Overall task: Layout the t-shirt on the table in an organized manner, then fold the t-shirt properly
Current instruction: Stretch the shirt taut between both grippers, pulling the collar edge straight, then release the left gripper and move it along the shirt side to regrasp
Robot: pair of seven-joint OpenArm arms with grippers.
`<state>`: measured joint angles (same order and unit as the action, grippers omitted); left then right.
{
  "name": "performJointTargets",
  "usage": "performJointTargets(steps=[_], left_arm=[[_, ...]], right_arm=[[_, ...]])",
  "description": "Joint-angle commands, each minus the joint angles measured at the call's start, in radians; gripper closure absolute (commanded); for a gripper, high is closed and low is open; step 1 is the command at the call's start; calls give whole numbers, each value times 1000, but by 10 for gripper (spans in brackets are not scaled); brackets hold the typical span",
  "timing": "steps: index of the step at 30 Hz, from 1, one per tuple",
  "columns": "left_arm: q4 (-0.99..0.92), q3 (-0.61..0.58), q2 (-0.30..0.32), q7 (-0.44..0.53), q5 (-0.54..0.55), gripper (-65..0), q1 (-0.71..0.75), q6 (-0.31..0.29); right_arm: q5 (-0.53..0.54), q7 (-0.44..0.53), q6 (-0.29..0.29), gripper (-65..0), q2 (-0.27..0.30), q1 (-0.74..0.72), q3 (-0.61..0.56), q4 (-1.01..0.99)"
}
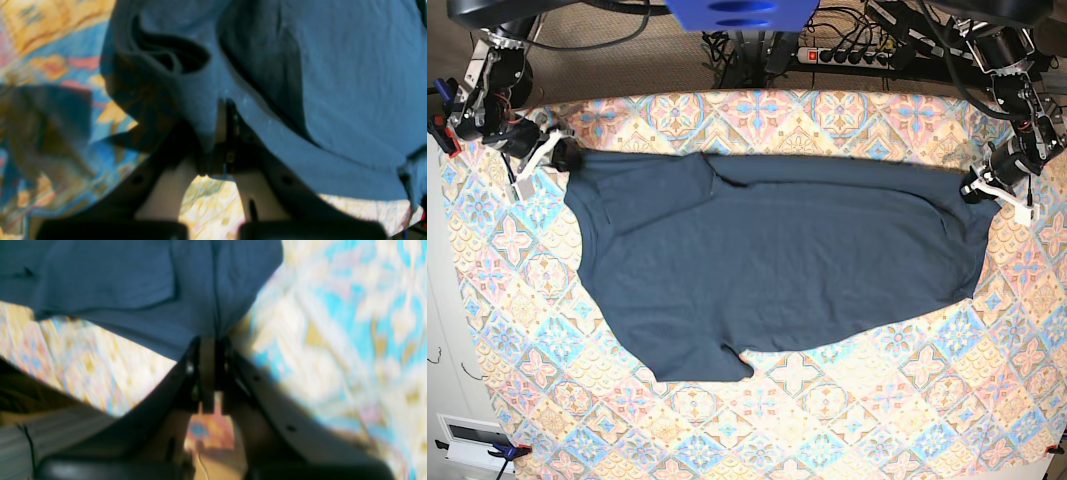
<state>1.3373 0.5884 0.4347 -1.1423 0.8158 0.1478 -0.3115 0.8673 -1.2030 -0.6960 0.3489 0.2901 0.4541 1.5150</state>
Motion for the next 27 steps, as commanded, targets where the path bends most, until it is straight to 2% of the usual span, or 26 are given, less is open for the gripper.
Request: performJointTargets(steps=[1, 6, 13, 18, 20, 23, 27], left_arm=[[20, 8, 25, 15, 6, 0, -9, 1], [21, 8, 20, 15, 7, 0, 43, 1], [23, 6, 10, 14, 7, 0, 105, 1], [113, 2, 8, -14, 7, 0, 164, 1], [169, 6, 3, -66, 9, -54, 169, 1], [221, 9, -14, -75, 7, -145, 171, 7], [219, 38, -9, -81, 1, -272, 169, 8]], right_arm=[[5, 10, -2, -3, 23, 7, 27, 23], [3, 1, -2, -3, 23, 84, 76, 23], [2, 1, -2, -5, 25, 111, 70, 25], [0, 2, -2, -7, 25, 113, 73, 25], [-12, 1, -2, -7, 25, 113, 74, 26], [-67, 4, -2, -17, 25, 113, 76, 69], [-118, 5, -2, -101, 25, 114, 79, 143]])
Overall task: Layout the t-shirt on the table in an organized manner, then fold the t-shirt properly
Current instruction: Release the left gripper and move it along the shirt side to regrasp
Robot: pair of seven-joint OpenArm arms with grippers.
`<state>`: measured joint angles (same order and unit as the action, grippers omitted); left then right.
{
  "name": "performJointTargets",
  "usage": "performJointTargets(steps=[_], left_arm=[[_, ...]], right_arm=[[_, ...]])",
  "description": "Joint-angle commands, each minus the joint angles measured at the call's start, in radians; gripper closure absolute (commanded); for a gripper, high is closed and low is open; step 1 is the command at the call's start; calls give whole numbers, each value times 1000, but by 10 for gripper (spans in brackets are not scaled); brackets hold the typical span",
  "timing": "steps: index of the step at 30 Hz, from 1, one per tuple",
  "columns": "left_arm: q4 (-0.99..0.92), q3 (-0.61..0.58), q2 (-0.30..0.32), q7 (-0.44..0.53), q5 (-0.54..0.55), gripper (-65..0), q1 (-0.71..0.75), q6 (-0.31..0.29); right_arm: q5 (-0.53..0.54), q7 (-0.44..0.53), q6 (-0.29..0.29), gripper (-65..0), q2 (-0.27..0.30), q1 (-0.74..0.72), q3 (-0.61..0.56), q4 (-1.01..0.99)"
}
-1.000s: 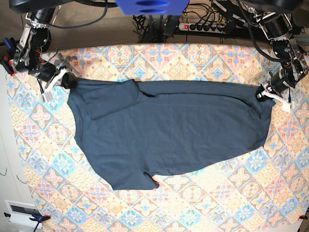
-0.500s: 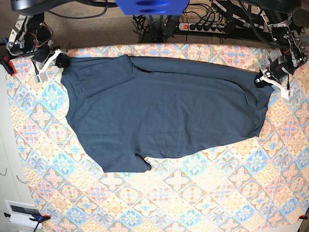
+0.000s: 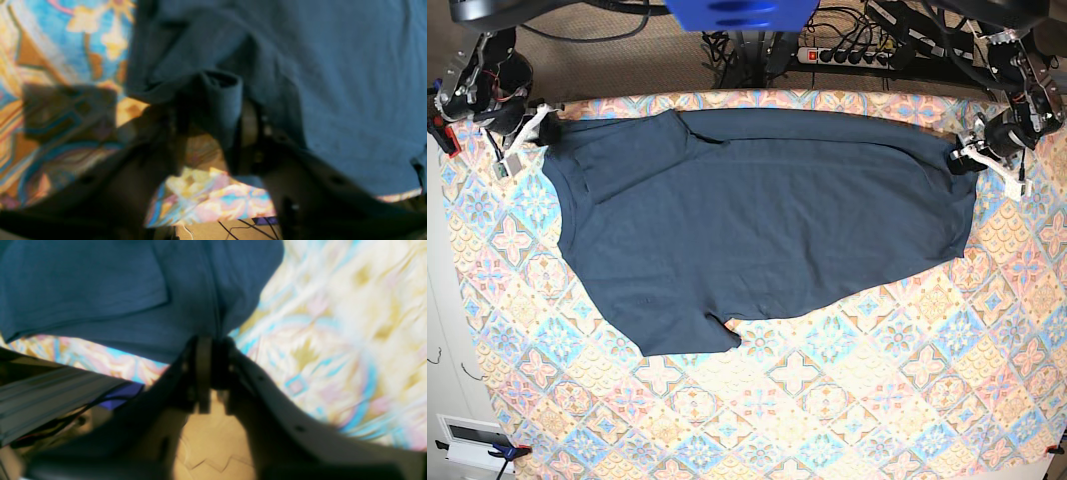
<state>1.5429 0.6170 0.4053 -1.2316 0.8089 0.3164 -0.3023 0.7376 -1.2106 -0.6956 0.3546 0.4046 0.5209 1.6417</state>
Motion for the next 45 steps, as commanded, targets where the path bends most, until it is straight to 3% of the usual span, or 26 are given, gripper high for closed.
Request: performJointTargets(steps=[1, 4, 6, 9, 19, 25, 29, 33, 40, 45], left_arm=[[14, 10, 24, 6, 11, -308, 0, -1], [14, 14, 25, 6, 13, -373, 2, -4], [14, 16, 25, 6, 13, -377, 2, -5], [15, 27, 25, 6, 16, -373, 3, -7], [18, 283, 48, -6, 106, -381, 54, -5], [14, 375, 48, -12, 50, -381, -92, -1], [-12, 327, 33, -12, -52, -381, -247, -1], [-164, 258, 19, -7, -133, -376, -418, -1], [-422, 119, -1, 56, -145, -375, -598, -1], [-517, 108, -46, 66, -147, -375, -624, -1]], right_arm=[[4, 13, -3, -130, 19, 0, 26, 24], [-20, 8, -3, -187, 16, 0, 68, 42], [-43, 8, -3, -206, 16, 0, 81, 55], [-72, 15, -3, -207, 16, 0, 94, 79], [-114, 18, -3, -207, 14, -8, 118, 140], [-114, 19, -3, -207, 14, -19, 112, 139], [-114, 19, -3, -207, 14, -121, 63, 136], [-114, 19, -3, -207, 14, -209, -26, 137], [-114, 19, -3, -207, 14, -287, -110, 137], [-114, 19, -3, -207, 14, -326, -133, 136]])
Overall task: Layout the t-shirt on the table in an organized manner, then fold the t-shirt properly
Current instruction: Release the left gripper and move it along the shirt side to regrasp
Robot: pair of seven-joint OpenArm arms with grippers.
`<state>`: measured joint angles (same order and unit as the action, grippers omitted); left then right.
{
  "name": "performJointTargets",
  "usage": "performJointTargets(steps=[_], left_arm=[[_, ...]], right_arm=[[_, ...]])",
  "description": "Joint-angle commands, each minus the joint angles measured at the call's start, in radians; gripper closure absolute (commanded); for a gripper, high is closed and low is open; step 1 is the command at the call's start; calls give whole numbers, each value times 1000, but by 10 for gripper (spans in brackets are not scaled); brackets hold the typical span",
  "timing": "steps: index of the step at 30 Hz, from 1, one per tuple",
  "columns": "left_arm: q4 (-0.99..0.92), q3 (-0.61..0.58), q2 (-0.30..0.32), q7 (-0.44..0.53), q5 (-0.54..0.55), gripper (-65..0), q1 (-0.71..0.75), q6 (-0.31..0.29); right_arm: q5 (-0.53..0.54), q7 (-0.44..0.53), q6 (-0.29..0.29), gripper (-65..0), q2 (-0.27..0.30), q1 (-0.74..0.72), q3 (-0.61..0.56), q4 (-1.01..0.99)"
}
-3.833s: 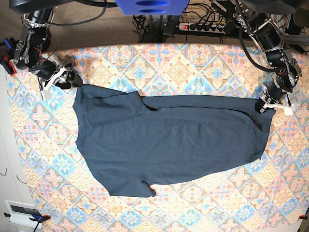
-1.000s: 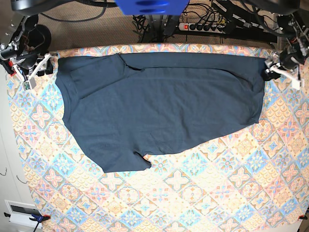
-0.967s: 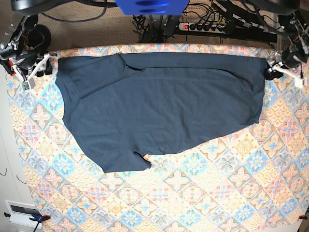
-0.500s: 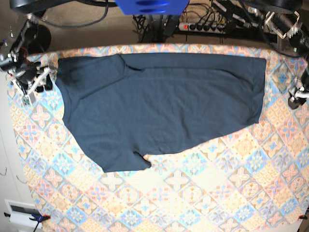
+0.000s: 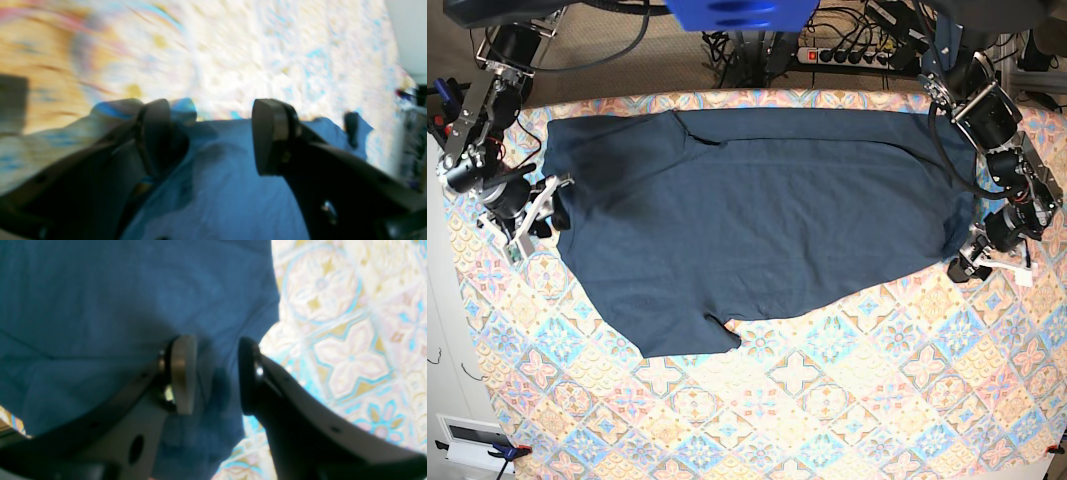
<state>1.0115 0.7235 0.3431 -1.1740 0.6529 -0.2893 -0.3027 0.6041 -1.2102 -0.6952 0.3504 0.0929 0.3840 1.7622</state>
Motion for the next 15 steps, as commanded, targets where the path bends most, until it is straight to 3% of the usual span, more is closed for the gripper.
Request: performJointTargets(steps=[1, 7, 9, 11, 15], left_arm=[[-15, 2, 9, 9, 6, -375, -29, 0], [-96, 2, 3, 9, 8, -357, -18, -5], [-92, 2, 4, 6, 17, -233, -11, -11], [-49, 2, 3, 4, 17, -24, -4, -46], [157, 0, -25, -39, 17, 0, 46, -63]], right_arm=[[20, 19, -3, -207, 19, -18, 3, 15], [20, 19, -3, -207, 19, -20, 5, 17], [20, 19, -3, -207, 19, -20, 5, 17], [20, 19, -3, -207, 19, -20, 5, 17], [20, 17, -3, -207, 19, -20, 5, 17]])
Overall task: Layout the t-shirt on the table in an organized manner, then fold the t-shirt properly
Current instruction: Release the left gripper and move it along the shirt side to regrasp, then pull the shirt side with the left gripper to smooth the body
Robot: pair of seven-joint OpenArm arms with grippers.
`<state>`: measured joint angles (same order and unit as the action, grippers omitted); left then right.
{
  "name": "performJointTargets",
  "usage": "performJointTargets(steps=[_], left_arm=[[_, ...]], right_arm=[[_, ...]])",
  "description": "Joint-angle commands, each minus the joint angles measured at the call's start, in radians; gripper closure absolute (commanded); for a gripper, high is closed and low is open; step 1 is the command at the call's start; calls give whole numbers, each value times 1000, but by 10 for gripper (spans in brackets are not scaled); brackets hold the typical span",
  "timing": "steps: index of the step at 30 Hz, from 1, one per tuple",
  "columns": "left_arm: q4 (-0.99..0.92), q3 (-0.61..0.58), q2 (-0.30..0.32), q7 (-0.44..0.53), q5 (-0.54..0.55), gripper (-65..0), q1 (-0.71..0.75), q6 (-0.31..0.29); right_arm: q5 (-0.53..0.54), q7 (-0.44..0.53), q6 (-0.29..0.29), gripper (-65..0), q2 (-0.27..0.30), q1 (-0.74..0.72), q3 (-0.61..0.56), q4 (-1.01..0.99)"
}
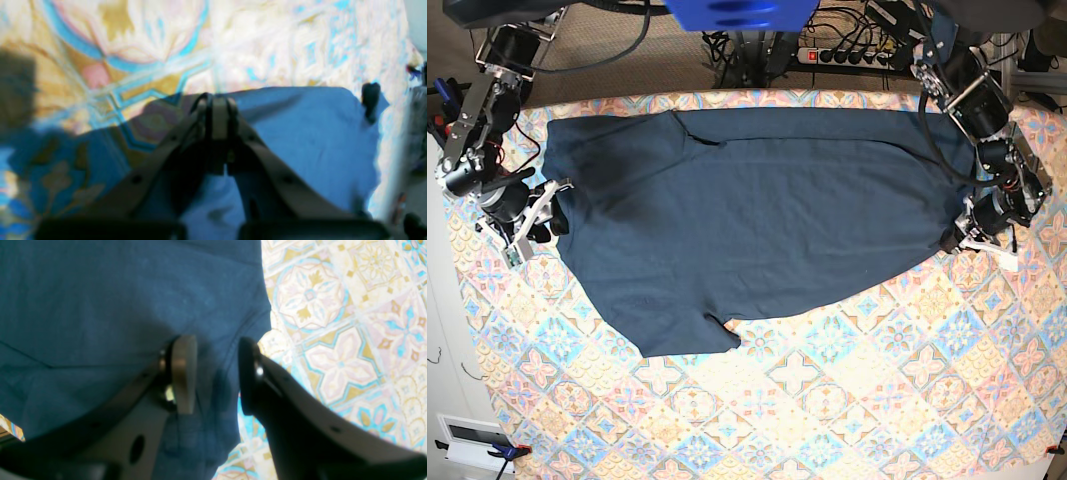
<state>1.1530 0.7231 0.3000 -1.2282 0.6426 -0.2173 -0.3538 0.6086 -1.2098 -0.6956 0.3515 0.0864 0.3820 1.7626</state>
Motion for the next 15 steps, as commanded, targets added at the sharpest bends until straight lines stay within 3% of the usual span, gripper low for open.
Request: performJointTargets(steps=[1, 8, 12, 15], left_arm=[[97, 0, 5, 15, 27, 0, -1, -14], [482, -162, -2, 70, 24, 0, 167, -15], [551, -319, 74, 124, 18, 0, 253, -8], [517, -372, 115, 147, -22, 0, 284, -6]], right_arm=[[15, 17, -3, -207, 17, -14, 7, 15], [15, 17, -3, -207, 17, -12, -5, 13], [14, 17, -3, -207, 17, -12, -58, 13], [14, 17, -3, -207, 17, -12, -68, 13]])
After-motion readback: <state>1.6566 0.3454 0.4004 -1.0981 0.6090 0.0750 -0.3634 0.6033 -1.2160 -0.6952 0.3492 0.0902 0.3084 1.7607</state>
